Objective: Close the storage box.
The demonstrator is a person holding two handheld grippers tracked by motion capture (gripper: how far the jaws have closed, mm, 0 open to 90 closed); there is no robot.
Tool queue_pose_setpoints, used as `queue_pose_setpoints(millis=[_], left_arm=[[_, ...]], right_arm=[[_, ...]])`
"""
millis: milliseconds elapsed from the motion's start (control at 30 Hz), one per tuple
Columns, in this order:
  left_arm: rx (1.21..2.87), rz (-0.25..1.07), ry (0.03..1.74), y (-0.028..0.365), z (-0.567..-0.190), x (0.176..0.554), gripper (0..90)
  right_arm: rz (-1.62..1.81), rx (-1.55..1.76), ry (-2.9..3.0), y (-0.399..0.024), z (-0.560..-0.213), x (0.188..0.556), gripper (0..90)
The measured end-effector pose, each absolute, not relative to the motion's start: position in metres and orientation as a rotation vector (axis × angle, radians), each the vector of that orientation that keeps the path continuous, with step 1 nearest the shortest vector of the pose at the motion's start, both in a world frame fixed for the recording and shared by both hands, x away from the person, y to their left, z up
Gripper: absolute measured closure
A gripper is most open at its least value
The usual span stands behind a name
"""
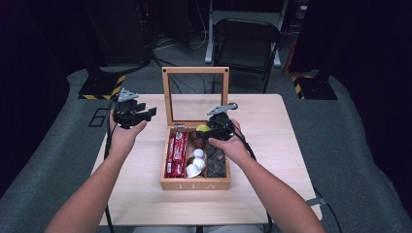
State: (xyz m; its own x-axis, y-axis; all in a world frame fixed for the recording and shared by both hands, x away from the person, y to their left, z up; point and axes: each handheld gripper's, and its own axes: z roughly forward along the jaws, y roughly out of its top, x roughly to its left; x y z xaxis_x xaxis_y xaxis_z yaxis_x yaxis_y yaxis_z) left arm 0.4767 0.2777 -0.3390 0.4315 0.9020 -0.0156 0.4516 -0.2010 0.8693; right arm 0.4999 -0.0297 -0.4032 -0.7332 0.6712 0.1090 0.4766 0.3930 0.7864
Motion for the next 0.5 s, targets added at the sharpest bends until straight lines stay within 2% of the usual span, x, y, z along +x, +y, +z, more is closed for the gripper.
queue_pose_setpoints(millis=[500], left_arm=[[1.813,0.656,1.164,0.28,-0.339,0.476,50.0]], right_arm=[[1.206,1.03,2.378,-0.058,-0.397,0.502,37.2]])
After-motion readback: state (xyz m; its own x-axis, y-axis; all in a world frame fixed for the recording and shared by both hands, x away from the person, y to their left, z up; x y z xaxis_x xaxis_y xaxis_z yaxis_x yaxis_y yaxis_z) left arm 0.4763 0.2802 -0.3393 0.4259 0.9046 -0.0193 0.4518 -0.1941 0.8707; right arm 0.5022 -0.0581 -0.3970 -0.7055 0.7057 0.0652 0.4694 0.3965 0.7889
